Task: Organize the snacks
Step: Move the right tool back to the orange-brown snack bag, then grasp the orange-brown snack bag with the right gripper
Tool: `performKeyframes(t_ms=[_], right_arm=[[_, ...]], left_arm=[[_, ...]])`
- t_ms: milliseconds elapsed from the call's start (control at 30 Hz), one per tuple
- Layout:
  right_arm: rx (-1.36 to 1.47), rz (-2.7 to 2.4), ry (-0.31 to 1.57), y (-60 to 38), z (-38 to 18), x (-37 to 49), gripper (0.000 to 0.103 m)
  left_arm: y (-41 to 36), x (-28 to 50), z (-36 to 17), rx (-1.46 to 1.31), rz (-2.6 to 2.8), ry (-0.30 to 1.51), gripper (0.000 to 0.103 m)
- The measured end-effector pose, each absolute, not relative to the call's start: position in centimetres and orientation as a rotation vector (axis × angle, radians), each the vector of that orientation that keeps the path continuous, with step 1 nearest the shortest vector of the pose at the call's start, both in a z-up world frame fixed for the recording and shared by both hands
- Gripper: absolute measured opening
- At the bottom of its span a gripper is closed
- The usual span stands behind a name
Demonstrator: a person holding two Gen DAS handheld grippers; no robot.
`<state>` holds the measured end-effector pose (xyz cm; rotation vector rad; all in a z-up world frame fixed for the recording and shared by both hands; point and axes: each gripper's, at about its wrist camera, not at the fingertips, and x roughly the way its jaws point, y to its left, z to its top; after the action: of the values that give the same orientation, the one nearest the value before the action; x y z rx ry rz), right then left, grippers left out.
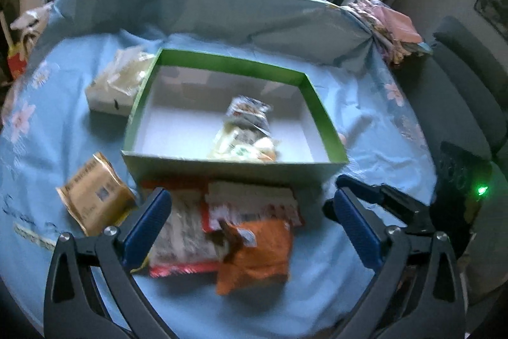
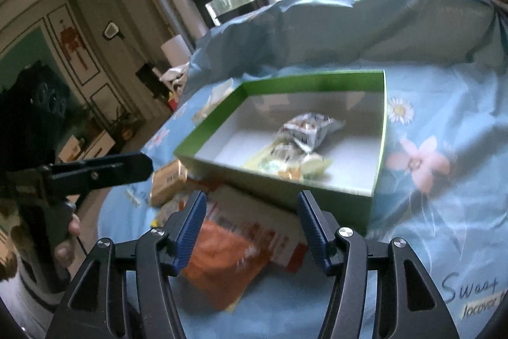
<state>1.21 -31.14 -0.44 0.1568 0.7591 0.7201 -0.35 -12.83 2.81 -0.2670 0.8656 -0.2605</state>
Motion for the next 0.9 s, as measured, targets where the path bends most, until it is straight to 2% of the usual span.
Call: performKeyframes(t_ms=[267, 900], right_arm=[[0.18, 0.72, 0.799, -32.4, -2.5, -0.6, 0.06], [0.07, 0.798, 0.875, -29.8, -5.1, -3.4, 0.06]], left_arm=[[-12.6, -2.5, 0.6, -0.291, -0.248, 0.951, 0.102], [-13.5, -5.5, -0.7, -0.157, -0.24, 0.906, 0.102]])
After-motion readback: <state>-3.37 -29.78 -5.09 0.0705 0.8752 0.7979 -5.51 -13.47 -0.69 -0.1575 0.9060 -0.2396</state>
